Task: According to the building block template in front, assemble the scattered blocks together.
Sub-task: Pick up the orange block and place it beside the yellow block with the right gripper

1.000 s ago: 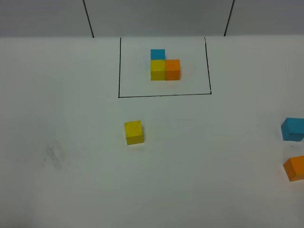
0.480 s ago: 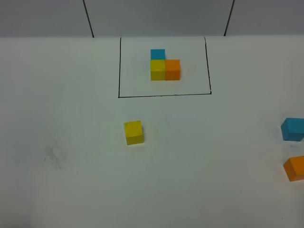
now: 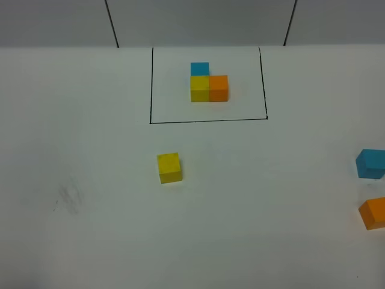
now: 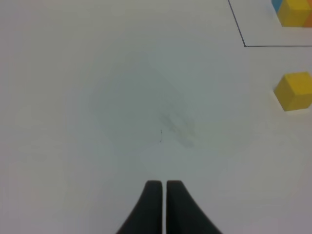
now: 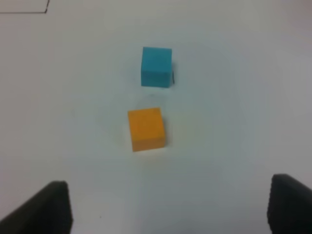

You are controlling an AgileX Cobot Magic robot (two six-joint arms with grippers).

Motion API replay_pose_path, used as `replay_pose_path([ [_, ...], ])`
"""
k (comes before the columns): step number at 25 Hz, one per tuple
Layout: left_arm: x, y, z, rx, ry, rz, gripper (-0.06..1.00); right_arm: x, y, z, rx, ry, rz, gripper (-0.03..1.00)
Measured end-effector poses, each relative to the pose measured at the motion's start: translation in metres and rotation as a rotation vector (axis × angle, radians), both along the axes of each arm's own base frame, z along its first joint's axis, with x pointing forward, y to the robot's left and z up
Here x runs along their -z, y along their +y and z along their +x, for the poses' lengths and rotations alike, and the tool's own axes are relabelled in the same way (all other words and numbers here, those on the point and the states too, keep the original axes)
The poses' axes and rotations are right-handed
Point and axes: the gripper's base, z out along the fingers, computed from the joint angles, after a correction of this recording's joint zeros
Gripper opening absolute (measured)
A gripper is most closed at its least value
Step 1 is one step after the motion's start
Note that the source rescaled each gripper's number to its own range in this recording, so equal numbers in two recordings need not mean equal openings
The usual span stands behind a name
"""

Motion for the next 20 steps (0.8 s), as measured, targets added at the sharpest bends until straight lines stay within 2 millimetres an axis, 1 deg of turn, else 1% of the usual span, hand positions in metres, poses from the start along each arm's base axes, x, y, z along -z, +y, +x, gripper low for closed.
replay_pose_path([
  [9,0.0,0.0,0.0,0.0,0.0,0.0,0.0,0.006,0.002,0.031,-0.042,0.198,0.043,0.81],
  [20,0.0,0.0,0.0,0.0,0.0,0.0,0.0,0.013,0.001,0.074,-0.098,0.293,0.038,0.81],
])
